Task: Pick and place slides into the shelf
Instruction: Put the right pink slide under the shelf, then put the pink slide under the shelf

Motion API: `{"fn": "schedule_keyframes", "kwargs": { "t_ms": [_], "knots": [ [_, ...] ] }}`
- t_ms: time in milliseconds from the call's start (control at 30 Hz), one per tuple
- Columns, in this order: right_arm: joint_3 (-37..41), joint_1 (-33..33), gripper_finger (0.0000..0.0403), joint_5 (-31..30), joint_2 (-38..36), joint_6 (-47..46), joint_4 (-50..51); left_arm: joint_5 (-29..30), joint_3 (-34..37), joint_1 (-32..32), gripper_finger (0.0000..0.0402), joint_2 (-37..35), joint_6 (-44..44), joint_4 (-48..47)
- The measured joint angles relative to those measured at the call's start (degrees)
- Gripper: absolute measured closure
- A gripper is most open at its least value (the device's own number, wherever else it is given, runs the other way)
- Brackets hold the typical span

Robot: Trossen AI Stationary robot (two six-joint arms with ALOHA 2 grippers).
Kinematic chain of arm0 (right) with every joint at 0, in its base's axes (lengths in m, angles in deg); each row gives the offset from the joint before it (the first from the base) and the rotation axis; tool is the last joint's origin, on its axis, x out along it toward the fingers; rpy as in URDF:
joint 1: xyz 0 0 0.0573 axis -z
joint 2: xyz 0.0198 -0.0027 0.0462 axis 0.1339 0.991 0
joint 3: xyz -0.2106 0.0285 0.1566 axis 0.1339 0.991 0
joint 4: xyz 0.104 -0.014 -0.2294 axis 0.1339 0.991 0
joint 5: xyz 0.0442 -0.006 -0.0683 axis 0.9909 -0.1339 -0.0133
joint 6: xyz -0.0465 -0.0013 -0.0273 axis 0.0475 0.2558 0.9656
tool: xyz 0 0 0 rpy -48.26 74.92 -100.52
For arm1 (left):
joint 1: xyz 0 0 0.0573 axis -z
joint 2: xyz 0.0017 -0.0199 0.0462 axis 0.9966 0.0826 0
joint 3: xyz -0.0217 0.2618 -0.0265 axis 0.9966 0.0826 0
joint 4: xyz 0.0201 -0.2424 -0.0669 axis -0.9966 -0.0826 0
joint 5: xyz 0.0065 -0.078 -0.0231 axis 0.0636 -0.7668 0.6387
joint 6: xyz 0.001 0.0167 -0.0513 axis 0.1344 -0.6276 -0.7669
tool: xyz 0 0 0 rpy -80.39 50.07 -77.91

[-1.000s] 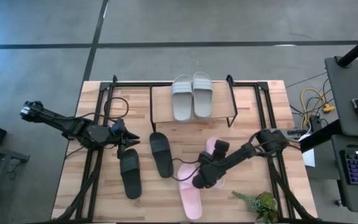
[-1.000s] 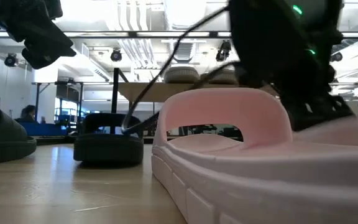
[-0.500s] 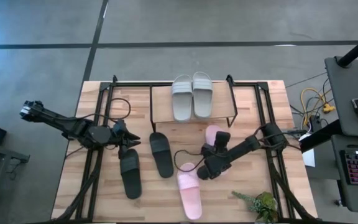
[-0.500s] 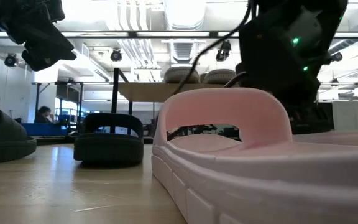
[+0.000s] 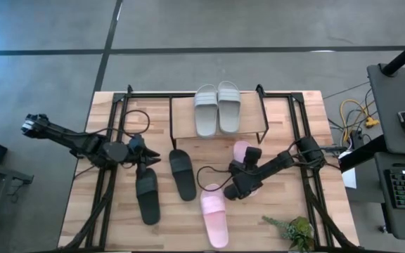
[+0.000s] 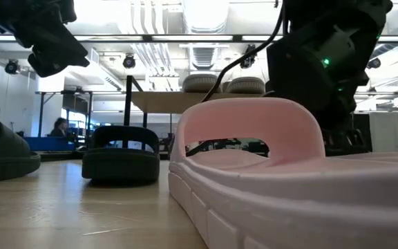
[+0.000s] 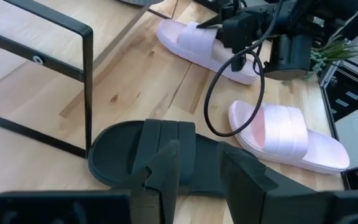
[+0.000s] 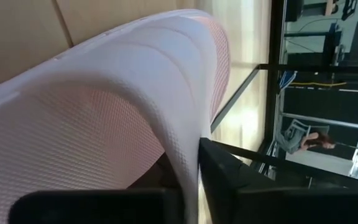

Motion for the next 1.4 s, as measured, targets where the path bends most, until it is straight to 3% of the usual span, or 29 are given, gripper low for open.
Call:
{"fn": "schedule_keyframes", "kwargs": {
  "t_ms": [333,567,633,767,867,967,1100,1233,1400],
  "knots": [
    [-1.17,-0.59,0.0263,4.32,-2.23,-1.44,-0.64,0.0,-0.04,-0.6,0.0307,-0.04,0.01,0.42],
    [-5.7,-3.77,0.023,5.75,-9.21,-1.57,-0.5,0.0,-0.04,-0.6,0.0307,0.15,0.13,1.69],
    [-6.36,-4.12,0.023,10.02,-11.69,-2.76,-0.43,0.02,-0.04,-0.6,0.0307,0.23,0.11,1.82],
    [-6.89,-4.24,0.0235,25.73,-16.59,-10.97,-4.05,-1.82,-0.01,-0.6,0.0307,0.13,0.08,1.94],
    [-6.16,-4.26,0.024,37.74,-18.99,-18.85,-12.54,-3.28,0.07,-0.6,0.0307,0.37,0.09,1.82],
    [-5.91,-5.13,0.0248,42.98,-19.51,-27.05,-22.54,-3.78,0.31,-0.6,0.0307,0.56,0.15,1.91],
    [-5.91,-6.88,0.0257,43.43,-18.91,-34.55,-36.11,-5.28,0.61,-0.6,0.0307,0.55,0.15,1.9],
    [-7.48,-9.1,0.0262,40.04,-15.75,-37.38,-38.45,-7.74,0.66,-0.56,0.0307,0.72,0.17,1.95],
    [-13.9,-12.81,0.0262,34.03,-8.15,-26.53,-35.93,-10.93,0.71,-0.49,0.0307,1.28,0.21,1.64]
  ]
}}
